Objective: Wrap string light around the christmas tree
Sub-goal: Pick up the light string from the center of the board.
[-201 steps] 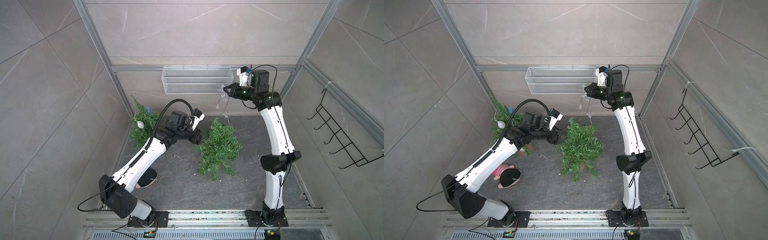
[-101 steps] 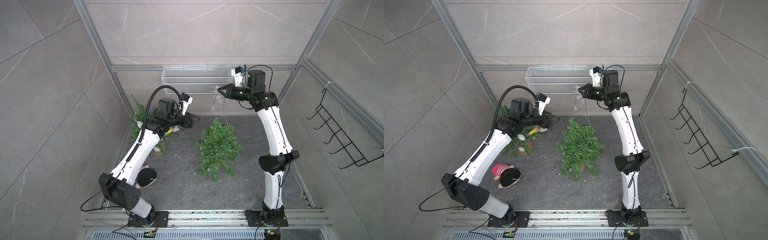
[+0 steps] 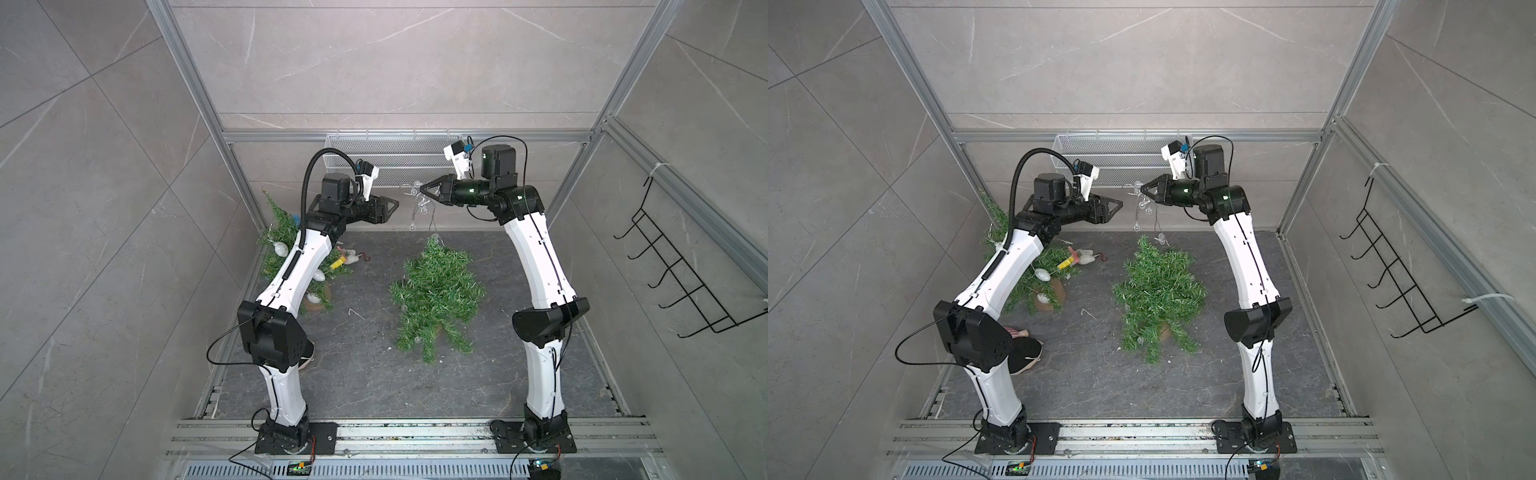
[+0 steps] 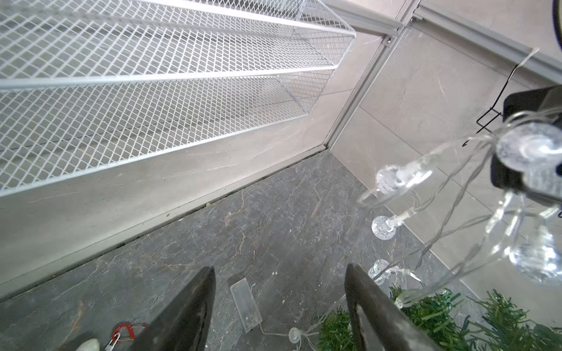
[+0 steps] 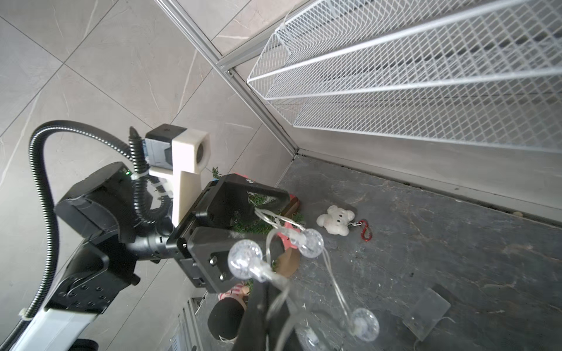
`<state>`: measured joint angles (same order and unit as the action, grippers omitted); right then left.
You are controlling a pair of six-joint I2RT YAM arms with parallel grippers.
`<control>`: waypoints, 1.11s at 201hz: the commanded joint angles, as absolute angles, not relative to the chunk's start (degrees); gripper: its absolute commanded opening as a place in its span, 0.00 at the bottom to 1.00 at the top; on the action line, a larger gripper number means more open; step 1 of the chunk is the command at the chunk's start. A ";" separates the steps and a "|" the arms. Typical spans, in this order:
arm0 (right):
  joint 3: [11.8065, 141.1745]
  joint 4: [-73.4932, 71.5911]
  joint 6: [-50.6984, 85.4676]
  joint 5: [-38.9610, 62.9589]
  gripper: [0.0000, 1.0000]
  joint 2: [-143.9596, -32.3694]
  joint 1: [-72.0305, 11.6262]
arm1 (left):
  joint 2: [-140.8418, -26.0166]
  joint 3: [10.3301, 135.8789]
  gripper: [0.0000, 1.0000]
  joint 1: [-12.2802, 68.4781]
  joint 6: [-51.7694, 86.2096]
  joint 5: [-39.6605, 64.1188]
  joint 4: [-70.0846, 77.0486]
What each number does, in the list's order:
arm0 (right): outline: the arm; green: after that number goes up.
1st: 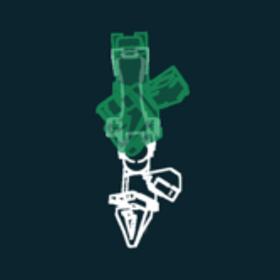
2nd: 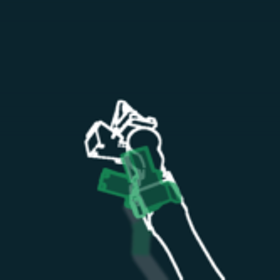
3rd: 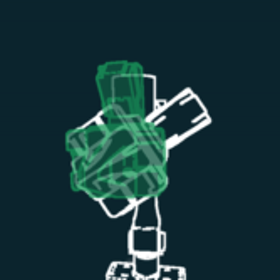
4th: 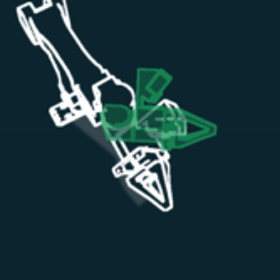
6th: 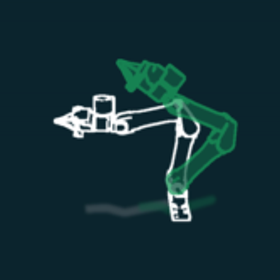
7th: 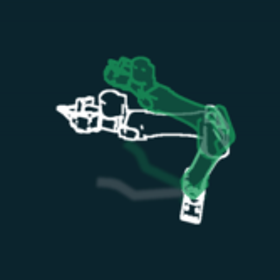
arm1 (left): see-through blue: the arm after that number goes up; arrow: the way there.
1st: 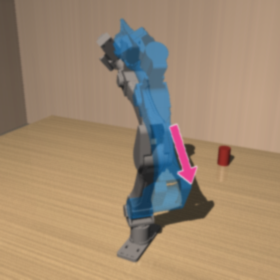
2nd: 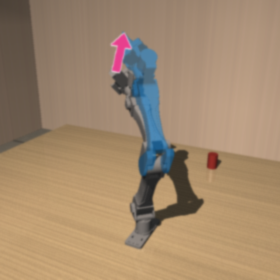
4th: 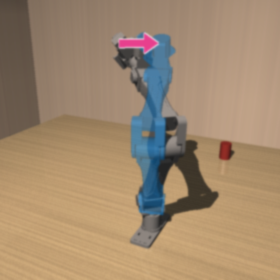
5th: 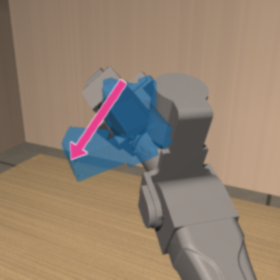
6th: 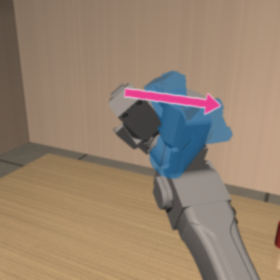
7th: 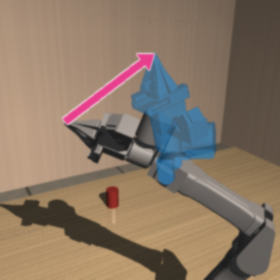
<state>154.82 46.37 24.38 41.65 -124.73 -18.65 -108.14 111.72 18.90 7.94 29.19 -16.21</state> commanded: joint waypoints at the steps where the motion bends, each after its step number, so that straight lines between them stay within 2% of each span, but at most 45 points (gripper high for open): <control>1: 155.65 44.27 23.76 45.22 0.00 -125.94 -19.42 | -106.10 109.47 0.68 19.52 9.37 34.73 -7.28; 116: 155.08 46.09 21.36 48.80 0.00 -126.74 -19.95 | -106.90 109.72 0.46 18.59 8.43 39.43 -5.33; 149: 154.28 46.23 21.01 49.57 0.00 -126.69 -20.04 | -107.79 112.41 0.43 18.46 9.31 40.19 -5.89; 201: 153.63 46.01 20.81 49.71 0.00 -126.86 -20.04 | -105.17 109.29 0.42 18.47 9.73 40.90 -4.32; 223: 153.63 45.51 21.24 49.92 0.00 -127.06 -19.99 | -105.03 109.07 0.34 18.50 9.94 41.34 -4.05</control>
<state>153.95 46.44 21.96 48.49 -125.69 -19.66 -108.03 109.21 18.85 9.17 39.38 -7.05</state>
